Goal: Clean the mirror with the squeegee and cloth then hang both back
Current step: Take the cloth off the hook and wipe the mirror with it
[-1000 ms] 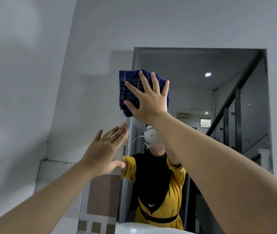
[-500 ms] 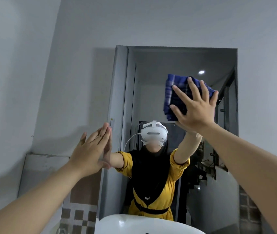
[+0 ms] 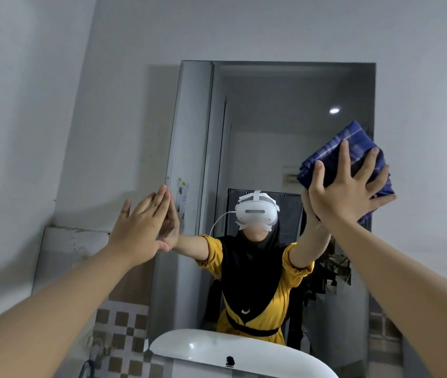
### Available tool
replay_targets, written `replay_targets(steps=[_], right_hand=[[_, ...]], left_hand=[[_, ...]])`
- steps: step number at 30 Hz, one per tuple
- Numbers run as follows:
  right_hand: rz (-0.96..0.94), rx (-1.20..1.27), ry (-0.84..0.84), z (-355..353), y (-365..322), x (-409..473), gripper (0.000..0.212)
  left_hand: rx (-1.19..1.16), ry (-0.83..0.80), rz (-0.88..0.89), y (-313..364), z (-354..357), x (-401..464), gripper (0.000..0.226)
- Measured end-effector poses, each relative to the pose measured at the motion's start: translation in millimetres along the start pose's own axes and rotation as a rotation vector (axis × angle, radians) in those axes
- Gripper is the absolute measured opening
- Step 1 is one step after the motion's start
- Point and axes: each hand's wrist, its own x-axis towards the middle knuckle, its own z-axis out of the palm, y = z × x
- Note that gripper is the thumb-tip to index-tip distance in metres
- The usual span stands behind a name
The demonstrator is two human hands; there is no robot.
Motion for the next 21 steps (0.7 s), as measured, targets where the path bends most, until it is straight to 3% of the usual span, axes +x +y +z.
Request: replay_targets(steps=[9,15,21], right_hand=[[-0.106,-0.001,-0.071,22,-46,-44,0.063],[-0.245,-0.025,-0.105,44,-108,-78,0.065],[-0.497,-0.033,-0.145,71,-167,-118,0.065]], left_hand=[[-0.010,0.015,0.023,-4,6,2,0.116],[-0.111,0.095,0.144,-20,15,-12,0.094],[-0.055,0.064,0.235,-28,44,-34,0.123]])
